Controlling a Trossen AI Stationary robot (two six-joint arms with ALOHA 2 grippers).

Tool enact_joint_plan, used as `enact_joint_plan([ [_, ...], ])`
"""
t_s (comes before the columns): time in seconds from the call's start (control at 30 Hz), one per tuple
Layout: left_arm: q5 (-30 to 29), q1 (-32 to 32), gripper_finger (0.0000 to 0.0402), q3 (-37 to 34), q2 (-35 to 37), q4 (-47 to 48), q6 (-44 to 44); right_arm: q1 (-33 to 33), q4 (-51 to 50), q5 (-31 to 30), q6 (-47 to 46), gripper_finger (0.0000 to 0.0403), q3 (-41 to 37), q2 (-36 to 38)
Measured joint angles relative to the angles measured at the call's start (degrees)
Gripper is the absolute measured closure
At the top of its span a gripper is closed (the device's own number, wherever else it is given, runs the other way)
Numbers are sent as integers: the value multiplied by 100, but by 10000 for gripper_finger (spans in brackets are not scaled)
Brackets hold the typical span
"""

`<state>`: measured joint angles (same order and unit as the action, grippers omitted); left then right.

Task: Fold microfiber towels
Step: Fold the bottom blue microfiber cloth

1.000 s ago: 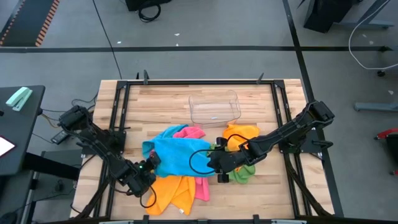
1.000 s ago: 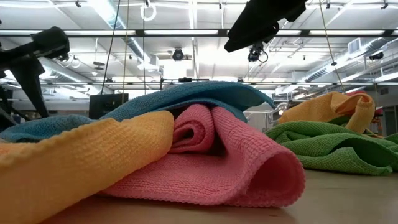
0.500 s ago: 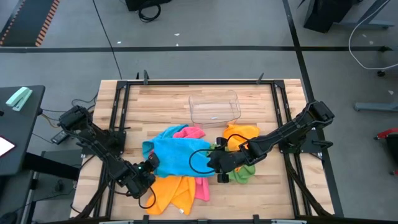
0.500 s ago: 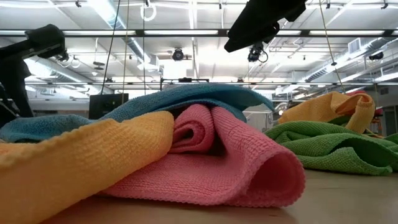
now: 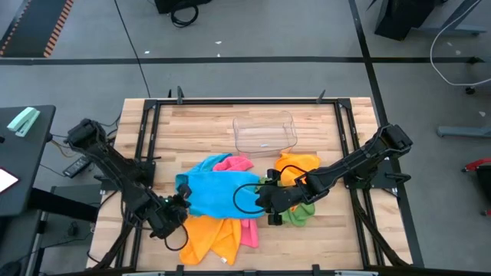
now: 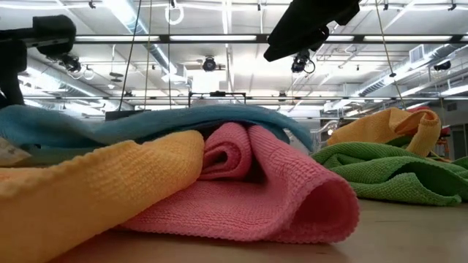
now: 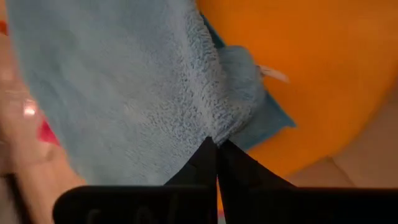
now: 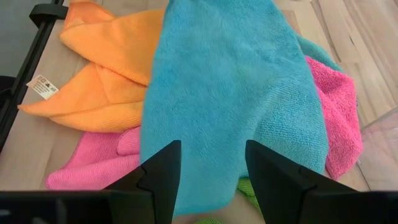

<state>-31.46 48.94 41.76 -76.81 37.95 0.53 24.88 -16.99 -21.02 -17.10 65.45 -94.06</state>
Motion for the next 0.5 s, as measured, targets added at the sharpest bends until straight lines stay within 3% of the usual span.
enact_joint_plan([
  [0.27,327,-198,375,0,381,-50,189,0,0,-1,13,215,0,0],
  [0.5,1613,-746,392,0,634,-52,867,0,0,0,17,215,0,0],
])
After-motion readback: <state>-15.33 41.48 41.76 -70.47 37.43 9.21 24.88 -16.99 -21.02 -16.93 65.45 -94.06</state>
